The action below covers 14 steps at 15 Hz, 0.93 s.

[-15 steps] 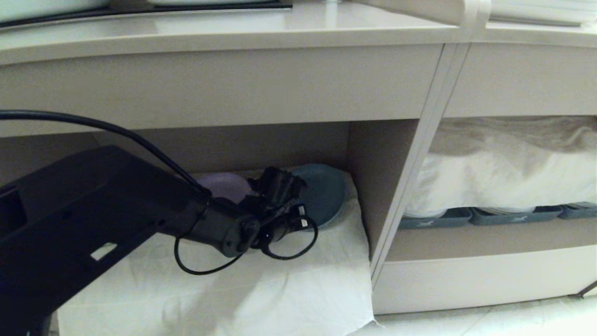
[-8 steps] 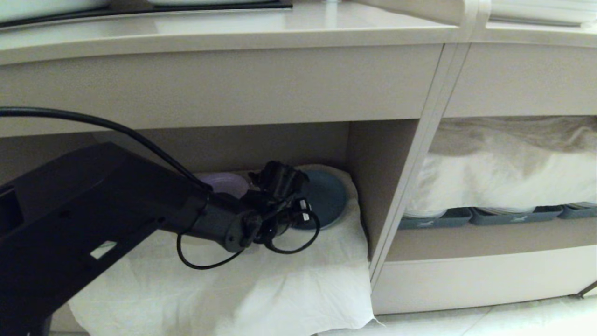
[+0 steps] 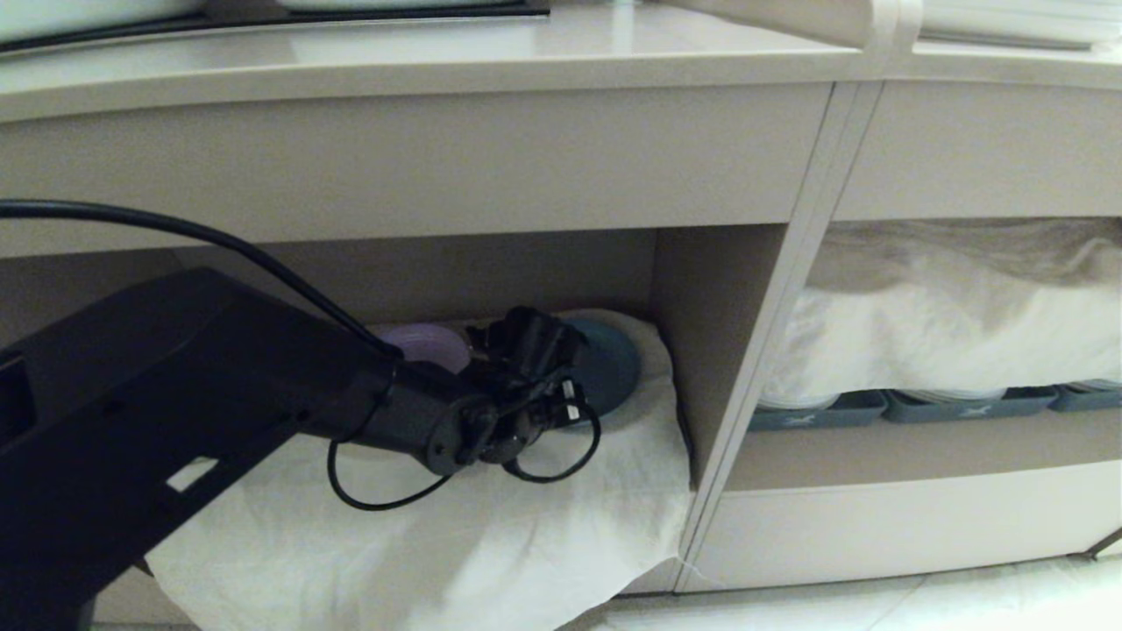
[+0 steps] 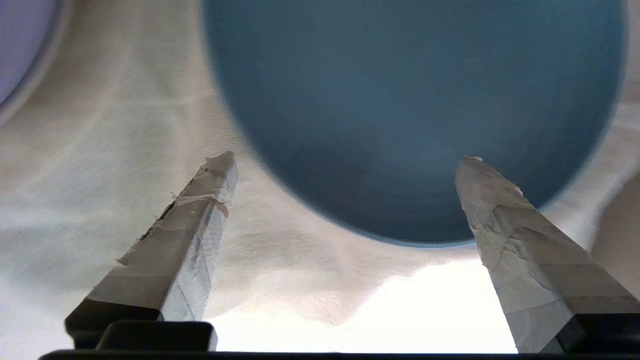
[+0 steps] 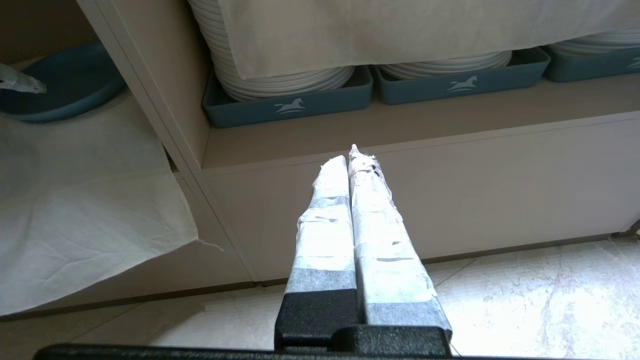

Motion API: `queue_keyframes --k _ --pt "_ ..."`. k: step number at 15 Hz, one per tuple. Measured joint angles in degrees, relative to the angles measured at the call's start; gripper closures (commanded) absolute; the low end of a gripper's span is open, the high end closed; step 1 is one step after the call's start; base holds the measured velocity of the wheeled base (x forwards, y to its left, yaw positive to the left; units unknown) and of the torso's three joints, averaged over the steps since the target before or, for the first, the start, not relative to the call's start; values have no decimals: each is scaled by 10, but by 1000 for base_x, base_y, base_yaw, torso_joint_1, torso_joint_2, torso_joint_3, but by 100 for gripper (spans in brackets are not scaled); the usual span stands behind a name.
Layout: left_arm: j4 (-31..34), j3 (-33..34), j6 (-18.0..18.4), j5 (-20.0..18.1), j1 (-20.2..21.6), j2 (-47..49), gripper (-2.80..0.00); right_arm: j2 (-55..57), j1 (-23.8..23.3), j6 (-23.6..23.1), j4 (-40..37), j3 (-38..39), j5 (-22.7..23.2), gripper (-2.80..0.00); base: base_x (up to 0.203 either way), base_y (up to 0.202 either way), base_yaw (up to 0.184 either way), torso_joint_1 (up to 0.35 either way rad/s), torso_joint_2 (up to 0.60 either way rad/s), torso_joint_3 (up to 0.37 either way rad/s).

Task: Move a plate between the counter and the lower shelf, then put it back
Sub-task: Pick up the plate in the cupboard

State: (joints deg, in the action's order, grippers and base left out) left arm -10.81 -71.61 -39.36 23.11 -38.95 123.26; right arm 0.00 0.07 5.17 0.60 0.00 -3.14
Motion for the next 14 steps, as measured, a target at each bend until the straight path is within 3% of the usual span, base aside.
queue_keyframes --k 7,14 --pt "8 -12 -11 21 -16 -4 -280 0 0 0 0 0 0 0 0 0 0 0 0 0" --pt "44 -13 -70 35 -19 -4 -280 0 0 0 0 0 0 0 0 0 0 0 0 0"
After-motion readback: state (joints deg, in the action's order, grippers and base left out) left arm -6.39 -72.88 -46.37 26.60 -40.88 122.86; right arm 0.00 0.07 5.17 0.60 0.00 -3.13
